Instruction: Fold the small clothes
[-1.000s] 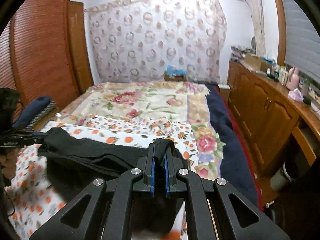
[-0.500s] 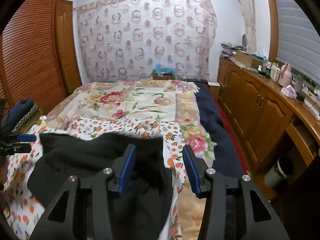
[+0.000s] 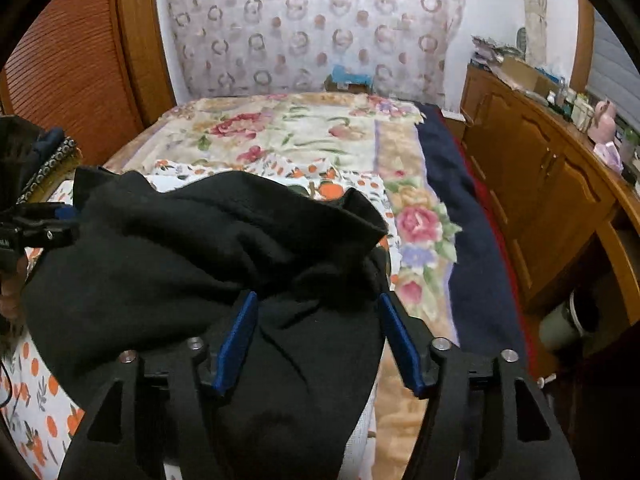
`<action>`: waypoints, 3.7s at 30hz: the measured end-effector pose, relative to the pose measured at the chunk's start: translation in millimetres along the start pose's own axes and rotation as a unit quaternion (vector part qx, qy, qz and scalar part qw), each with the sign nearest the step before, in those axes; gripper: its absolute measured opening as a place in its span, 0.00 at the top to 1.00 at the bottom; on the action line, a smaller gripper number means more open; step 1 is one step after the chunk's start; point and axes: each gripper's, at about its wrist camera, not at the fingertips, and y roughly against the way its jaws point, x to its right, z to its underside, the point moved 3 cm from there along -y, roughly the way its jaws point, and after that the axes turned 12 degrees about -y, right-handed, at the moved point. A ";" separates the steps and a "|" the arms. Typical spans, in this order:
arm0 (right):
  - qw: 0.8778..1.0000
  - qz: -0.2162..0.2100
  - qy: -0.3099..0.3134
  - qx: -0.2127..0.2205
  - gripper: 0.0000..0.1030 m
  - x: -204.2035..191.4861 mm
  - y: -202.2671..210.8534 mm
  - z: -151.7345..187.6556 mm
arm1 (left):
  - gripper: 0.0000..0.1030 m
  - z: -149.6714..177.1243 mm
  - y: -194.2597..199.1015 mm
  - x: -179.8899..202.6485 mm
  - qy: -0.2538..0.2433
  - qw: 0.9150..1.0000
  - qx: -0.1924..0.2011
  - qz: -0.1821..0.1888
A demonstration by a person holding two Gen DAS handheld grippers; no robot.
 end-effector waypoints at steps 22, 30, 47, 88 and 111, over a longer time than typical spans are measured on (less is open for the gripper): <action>0.998 -0.049 -0.001 -0.027 0.30 11.6 -23.2 -13.6 | 0.85 -7.4 44.5 15.7 -0.031 0.998 0.046 0.013; 0.995 -0.087 0.037 -0.044 0.74 -3.2 -17.5 -8.4 | 0.86 -6.5 48.9 22.7 -0.047 0.997 0.054 0.017; 0.983 -0.115 0.095 0.109 0.85 -84.8 61.6 -44.9 | 0.86 14.8 203.8 20.2 -0.058 0.983 0.171 -0.034; 0.924 -0.276 0.248 0.093 0.46 -443.9 -148.2 -180.6 | 0.86 214.8 332.2 -180.3 0.169 0.927 0.196 -0.273; 0.945 -0.249 0.190 0.094 0.46 -408.1 -130.0 -166.8 | 0.16 200.6 357.0 -103.8 0.067 0.913 0.194 -0.353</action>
